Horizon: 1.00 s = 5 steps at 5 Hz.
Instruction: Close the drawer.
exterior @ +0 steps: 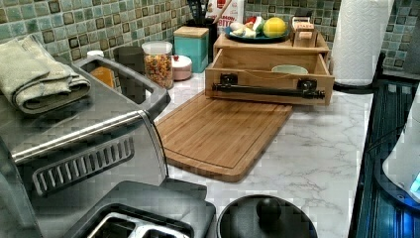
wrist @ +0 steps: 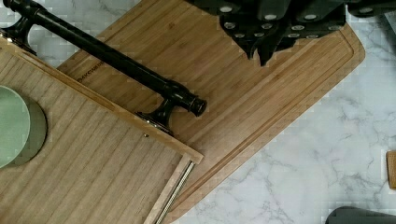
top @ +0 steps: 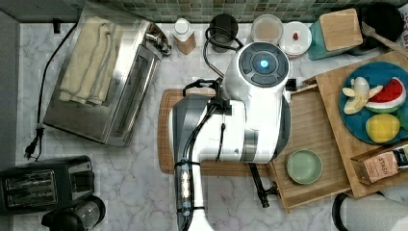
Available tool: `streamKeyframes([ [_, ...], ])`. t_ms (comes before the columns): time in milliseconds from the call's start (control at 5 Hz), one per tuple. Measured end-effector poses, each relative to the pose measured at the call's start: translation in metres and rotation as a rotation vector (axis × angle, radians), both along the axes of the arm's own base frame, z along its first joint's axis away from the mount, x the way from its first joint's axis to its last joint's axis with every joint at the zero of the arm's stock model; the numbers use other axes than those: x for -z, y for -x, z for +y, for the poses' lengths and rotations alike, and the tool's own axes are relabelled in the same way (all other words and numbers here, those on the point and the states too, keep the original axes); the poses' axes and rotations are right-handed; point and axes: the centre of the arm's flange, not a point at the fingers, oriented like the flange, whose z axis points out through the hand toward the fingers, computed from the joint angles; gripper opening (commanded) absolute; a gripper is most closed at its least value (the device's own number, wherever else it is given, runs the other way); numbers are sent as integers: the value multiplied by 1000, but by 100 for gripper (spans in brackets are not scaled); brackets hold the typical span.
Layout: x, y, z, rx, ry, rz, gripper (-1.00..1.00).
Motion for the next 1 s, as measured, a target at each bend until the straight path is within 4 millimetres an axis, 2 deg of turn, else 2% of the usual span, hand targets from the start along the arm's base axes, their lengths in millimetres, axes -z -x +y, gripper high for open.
streamKeyframes([
  [600, 13, -1, 0, -46, -4, -10, -100],
  [800, 29, 5, 6, -239, -8, -77, -100],
  [1000, 53, 25, 11, -382, -34, -68, -100],
])
